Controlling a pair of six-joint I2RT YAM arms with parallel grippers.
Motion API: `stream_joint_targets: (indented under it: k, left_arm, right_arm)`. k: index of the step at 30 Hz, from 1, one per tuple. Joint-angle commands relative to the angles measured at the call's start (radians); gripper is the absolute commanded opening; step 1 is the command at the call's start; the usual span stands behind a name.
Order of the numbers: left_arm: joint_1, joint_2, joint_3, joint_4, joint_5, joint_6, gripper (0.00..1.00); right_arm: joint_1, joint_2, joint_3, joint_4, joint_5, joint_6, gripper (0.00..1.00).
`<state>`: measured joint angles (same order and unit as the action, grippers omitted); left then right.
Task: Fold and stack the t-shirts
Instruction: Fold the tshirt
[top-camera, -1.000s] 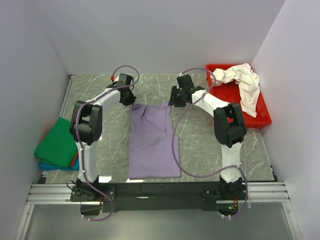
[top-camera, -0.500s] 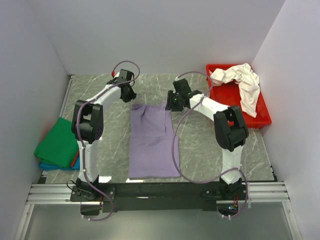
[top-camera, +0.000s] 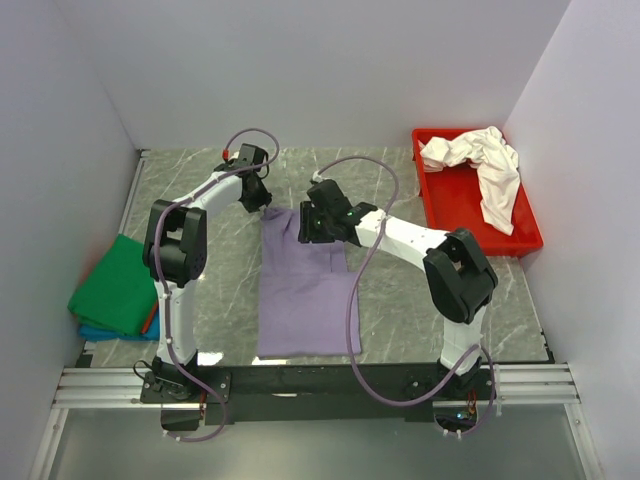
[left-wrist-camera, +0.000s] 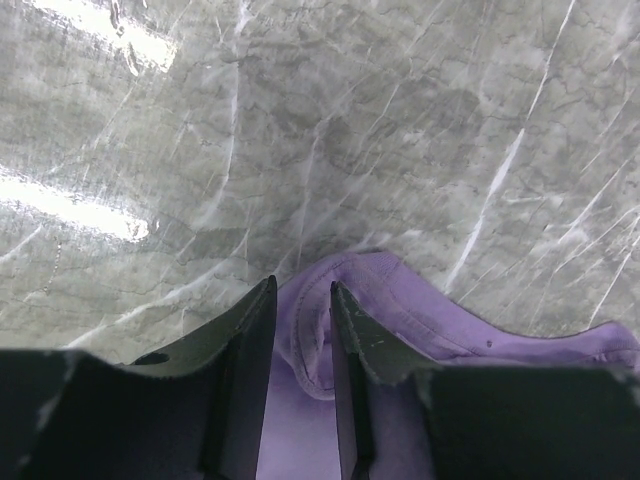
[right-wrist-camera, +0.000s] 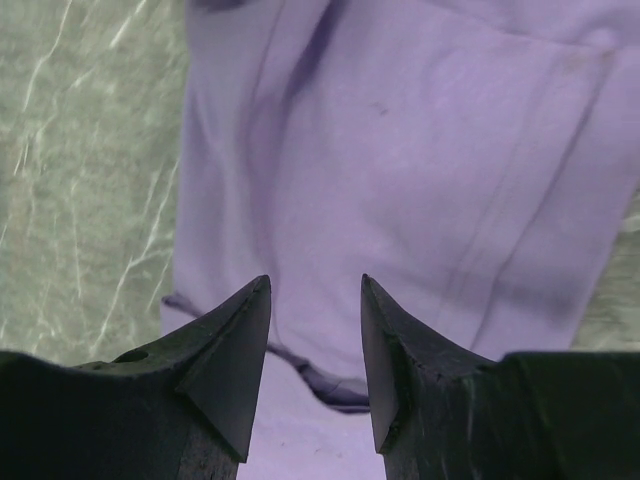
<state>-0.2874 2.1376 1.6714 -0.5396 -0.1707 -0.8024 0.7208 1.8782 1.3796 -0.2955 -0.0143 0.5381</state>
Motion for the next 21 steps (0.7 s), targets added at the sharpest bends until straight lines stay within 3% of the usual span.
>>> stream_joint_targets:
  k: [1, 13, 21]
  left_arm:
    - [0.004, -0.021, 0.016, 0.004, 0.013, -0.006, 0.34]
    - [0.004, -0.002, 0.030, 0.001, 0.039, -0.032, 0.33]
    - [0.002, 0.016, 0.056, -0.011, 0.057, -0.032, 0.27]
  right_arm:
    - [-0.018, 0.015, 0.038, 0.019, 0.054, 0.023, 0.49]
    - [-0.015, 0.030, 0.012, 0.035, 0.037, 0.040, 0.48]
    - [-0.015, 0.078, 0.035, 0.019, 0.054, 0.033, 0.48]
